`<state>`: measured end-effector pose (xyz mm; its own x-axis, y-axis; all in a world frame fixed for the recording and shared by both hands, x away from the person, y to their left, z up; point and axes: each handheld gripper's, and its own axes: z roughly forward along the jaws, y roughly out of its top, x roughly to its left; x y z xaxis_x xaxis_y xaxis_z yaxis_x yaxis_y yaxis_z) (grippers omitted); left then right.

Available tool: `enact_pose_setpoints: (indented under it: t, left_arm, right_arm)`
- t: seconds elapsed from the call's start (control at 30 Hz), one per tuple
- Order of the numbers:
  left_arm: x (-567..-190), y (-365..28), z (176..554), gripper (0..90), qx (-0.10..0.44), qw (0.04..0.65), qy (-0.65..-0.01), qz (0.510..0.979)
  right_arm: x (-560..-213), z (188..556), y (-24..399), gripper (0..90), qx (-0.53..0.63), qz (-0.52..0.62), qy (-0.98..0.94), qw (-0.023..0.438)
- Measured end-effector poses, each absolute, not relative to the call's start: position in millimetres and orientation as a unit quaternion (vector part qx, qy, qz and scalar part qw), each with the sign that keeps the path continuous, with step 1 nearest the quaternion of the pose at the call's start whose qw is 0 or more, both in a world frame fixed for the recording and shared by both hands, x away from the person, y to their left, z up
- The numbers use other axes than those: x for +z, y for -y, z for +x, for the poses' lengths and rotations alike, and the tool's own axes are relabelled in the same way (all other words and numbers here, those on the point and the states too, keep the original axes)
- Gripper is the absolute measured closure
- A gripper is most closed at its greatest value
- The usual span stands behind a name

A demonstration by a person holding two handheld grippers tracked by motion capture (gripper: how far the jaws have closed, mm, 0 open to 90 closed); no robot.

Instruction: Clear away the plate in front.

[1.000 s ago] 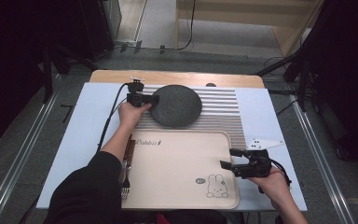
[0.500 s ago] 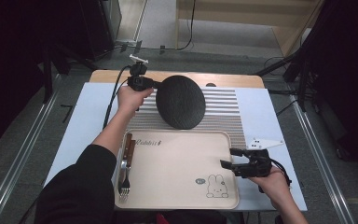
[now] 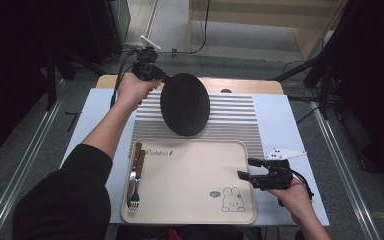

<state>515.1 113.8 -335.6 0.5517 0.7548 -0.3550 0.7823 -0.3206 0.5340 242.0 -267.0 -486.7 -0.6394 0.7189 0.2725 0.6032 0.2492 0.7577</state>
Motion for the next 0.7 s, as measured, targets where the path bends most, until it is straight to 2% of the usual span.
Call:
enact_pose_setpoints:
  t: [0.4,0.6,0.7]
  left_arm:
    - [-311.1,-134.2,485.6,86.3,-0.067,0.328,-0.446,0.83]
    - [-298.6,-129.0,462.6,86.1,-0.045,0.331,-0.427,0.84]
    - [-296.6,-123.4,453.7,86.2,-0.058,0.326,-0.409,0.85]
  right_arm:
    - [-487.7,243.4,268.7,28.6,0.444,0.426,-0.786,0.068]
    - [-487.9,243.3,269.8,28.6,0.444,0.429,-0.784,0.068]
    - [-487.6,243.3,270.0,28.5,0.444,0.43,-0.783,0.069]
